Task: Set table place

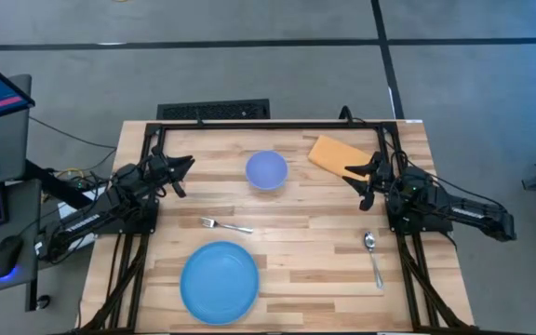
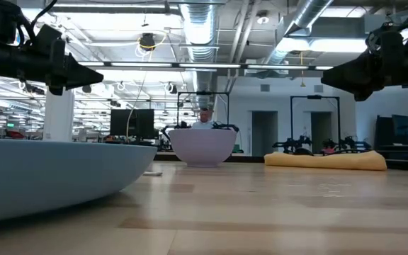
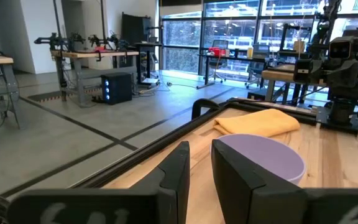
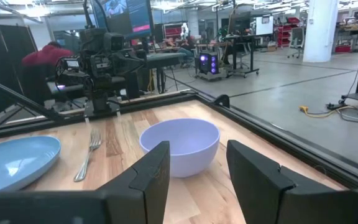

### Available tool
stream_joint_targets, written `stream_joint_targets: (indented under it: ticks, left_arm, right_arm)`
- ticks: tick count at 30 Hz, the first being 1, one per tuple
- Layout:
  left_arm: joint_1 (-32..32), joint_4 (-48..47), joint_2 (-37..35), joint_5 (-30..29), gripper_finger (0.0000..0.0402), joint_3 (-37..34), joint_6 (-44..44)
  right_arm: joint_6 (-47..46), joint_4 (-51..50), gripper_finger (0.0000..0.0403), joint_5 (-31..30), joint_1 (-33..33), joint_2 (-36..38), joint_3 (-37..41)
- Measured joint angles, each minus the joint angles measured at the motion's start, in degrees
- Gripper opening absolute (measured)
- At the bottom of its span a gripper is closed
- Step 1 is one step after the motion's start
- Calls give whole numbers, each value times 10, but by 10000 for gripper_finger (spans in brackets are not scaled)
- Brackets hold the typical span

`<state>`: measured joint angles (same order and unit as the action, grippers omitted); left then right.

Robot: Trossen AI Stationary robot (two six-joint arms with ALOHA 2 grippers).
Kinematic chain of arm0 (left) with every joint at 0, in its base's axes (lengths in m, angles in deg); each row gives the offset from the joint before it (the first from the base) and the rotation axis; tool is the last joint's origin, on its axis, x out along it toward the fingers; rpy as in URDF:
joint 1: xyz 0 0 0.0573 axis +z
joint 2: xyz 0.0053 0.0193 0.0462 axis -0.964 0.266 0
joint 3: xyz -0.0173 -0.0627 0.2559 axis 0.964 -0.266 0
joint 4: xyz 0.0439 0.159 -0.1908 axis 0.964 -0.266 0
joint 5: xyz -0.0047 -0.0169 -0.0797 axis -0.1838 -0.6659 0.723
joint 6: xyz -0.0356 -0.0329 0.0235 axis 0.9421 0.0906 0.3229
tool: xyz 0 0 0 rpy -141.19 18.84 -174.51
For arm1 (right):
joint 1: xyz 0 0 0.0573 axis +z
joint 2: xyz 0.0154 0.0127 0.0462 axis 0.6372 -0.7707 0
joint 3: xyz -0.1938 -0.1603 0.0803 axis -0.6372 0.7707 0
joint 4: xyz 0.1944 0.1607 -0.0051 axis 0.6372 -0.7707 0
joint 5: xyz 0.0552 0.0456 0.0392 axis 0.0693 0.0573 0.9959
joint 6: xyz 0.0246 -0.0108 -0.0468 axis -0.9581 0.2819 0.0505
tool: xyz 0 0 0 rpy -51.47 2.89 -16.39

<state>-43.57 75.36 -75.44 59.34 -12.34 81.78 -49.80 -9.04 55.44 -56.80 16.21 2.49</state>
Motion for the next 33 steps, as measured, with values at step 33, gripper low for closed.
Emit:
stream_joint_targets:
  ticks: [33]
  left_arm:
    - [0,12,0,9,57,5,123]
  right_arm:
    - [-1,0,185,0,0,0,0]
